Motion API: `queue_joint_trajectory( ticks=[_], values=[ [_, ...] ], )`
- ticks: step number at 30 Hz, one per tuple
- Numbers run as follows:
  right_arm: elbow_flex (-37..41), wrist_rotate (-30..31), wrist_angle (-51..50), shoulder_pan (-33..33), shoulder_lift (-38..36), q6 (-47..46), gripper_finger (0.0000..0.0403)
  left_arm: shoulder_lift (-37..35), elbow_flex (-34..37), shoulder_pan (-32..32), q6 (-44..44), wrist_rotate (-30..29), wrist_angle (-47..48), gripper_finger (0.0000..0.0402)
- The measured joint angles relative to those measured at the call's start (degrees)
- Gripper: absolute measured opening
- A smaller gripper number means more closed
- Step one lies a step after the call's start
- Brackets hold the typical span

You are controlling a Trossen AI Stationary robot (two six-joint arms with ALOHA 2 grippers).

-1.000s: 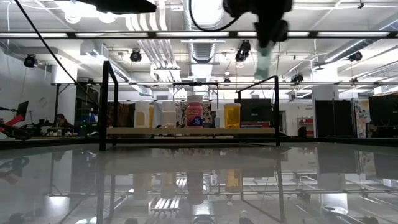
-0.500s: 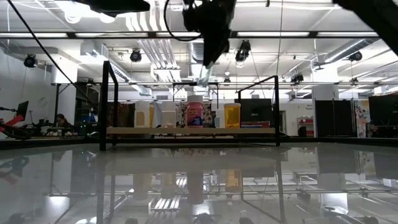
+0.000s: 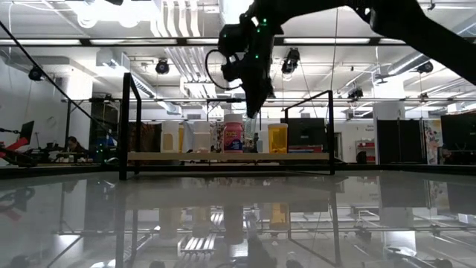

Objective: Pick and place medicine bottles onto shelf by color
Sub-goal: Put the green pill bottle on the shelf

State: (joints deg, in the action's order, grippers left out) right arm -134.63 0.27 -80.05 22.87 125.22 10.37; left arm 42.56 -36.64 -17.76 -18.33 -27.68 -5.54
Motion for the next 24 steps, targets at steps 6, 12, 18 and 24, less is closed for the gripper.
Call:
queue_joint_trajectory(
  ticks=[6,12,18,24],
  values=[
    [0.00,1.23,1.08,0.08,2.41,0.37,0.0106,-0.76,0.92,0.00,-0.53,0.00,0.08,0.0004],
    [0.00,7.16,1.82,0.17,3.64,0.17,0.0107,-0.62,0.94,-0.02,-1.43,0.00,0.09,0.0004],
    [0.02,7.23,2.41,0.15,4.27,0.17,0.0108,-0.50,0.94,-0.02,-1.48,0.00,0.00,0.0004],
    [0.02,7.21,2.44,0.14,4.27,-0.53,0.0109,-0.32,0.95,-0.02,-1.53,0.02,0.05,0.0004]
  ],
)
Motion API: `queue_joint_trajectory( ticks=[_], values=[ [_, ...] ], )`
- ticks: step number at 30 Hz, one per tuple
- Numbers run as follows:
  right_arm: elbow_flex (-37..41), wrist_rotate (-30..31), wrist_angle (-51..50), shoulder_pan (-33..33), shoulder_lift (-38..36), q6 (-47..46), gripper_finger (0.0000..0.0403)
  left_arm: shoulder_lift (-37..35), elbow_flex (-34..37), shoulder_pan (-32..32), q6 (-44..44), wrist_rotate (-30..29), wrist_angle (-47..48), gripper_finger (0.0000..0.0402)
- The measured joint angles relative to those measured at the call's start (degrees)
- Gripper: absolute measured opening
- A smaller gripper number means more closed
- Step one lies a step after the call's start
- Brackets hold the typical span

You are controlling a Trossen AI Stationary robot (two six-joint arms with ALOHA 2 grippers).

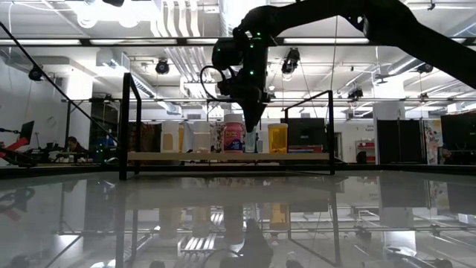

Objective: Pick and place medicine bottles onto shelf by color
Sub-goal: Put the green pill bottle on the shelf, then put the orange pill bottle on the shelf

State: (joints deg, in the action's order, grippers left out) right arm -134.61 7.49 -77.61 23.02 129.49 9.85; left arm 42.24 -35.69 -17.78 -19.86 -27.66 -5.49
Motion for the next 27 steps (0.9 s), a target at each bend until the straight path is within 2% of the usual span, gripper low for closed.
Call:
queue_joint_trajectory(
  ticks=[7,18,27],
  values=[
    [0.00,-0.24,-0.03,-0.14,0.00,-0.40,0.0113,-0.02,0.01,0.00,-0.02,0.00,-0.08,0.0004],
    [0.00,-0.42,-0.06,-0.14,-0.04,-2.35,0.0191,0.02,0.01,0.00,0.00,0.00,-0.07,0.0004],
    [-0.33,-0.94,-3.33,-1.04,-4.38,-9.25,0.0209,0.48,0.01,0.00,0.00,0.02,-0.09,0.0004]
  ],
)
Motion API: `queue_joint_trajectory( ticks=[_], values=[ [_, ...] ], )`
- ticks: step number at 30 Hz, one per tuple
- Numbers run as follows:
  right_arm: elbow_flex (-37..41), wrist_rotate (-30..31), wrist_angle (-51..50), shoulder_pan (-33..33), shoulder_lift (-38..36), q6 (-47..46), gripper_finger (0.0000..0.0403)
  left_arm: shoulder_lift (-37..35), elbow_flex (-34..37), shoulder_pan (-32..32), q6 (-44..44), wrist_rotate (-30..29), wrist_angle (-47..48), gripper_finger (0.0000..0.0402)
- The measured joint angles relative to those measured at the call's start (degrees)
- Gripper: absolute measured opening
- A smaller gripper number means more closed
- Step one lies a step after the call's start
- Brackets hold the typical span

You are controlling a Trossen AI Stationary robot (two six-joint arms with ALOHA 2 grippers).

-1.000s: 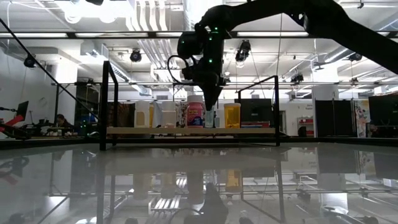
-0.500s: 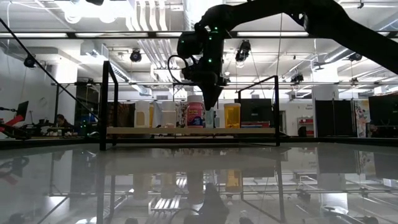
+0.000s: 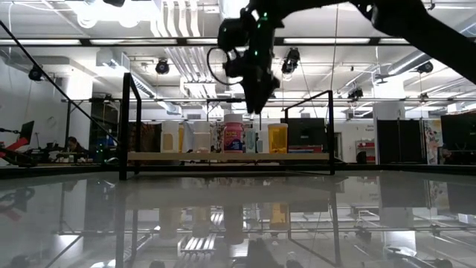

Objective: Pick and place medicine bottles onto shelf by color
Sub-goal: Put the orange pill bottle on the shelf

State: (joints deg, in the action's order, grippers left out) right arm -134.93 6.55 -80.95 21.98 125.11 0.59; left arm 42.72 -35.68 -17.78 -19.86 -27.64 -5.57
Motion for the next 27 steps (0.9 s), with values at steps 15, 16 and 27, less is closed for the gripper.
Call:
queue_joint_trajectory(
  ticks=[15,16,27],
  values=[
    [0.13,-13.05,-8.85,-14.70,-8.21,-11.84,0.0203,1.05,0.00,0.02,0.00,0.33,-0.10,0.0004],
    [0.17,-13.06,-9.40,-16.18,-8.63,-13.12,0.0203,1.12,0.00,0.00,0.02,0.33,-0.05,0.0004],
    [9.47,-9.44,-9.07,-29.40,-17.28,-33.80,0.0228,1.06,0.00,0.00,1.46,0.38,0.05,0.0004]
  ],
)
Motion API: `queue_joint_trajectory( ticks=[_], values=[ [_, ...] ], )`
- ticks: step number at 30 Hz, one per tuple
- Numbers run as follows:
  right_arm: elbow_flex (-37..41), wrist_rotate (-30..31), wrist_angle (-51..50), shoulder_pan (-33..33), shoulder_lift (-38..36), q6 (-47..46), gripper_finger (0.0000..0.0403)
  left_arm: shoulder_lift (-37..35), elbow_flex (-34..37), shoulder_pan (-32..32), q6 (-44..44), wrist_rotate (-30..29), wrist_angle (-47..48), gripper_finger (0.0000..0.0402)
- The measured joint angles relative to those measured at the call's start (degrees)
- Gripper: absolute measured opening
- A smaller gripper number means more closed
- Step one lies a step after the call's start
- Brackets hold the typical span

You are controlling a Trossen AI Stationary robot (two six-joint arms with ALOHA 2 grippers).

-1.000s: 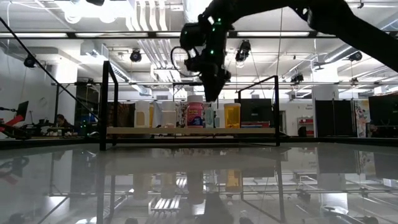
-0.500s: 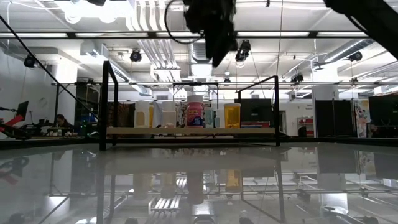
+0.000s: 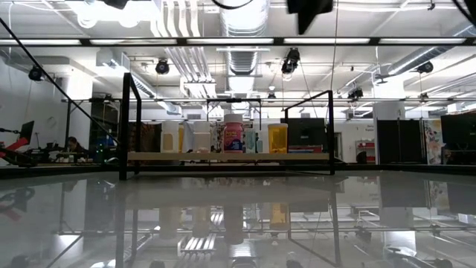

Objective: Pick and place medicine bottles onto shelf by color
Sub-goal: Put the orange pill bottle on the shelf

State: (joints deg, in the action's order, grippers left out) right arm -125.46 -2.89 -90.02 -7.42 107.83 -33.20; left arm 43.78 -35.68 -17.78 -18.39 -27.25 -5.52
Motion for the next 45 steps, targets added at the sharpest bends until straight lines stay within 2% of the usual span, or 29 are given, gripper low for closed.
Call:
queue_joint_trajectory(
  ticks=[4,13,19,25,34,45],
  values=[
    [9.60,2.87,0.03,-3.06,-5.47,-9.20,0.0249,-0.21,0.00,0.02,0.00,0.03,-1.16,0.0004],
    [35.81,2.99,1.69,-8.08,-21.06,-34.66,0.0282,-0.49,0.00,0.02,-1.49,0.14,-1.70,0.0004],
    [52.49,0.07,8.71,-12.74,-31.91,-51.79,0.0292,-0.56,-0.07,0.01,-1.96,0.14,-1.75,0.0004],
    [65.29,-2.23,17.76,-17.88,-39.60,-63.47,0.0295,-0.69,-0.08,0.00,-2.45,0.12,-1.77,0.0004],
    [75.25,-5.47,27.72,-21.90,-41.74,-70.78,0.0306,-0.67,-0.09,0.01,-3.04,0.08,-1.75,0.0004],
    [76.99,-6.10,29.46,-23.10,-37.13,-70.26,0.0306,-0.56,-0.11,0.02,-3.06,-0.01,-1.66,0.0004]
  ],
)
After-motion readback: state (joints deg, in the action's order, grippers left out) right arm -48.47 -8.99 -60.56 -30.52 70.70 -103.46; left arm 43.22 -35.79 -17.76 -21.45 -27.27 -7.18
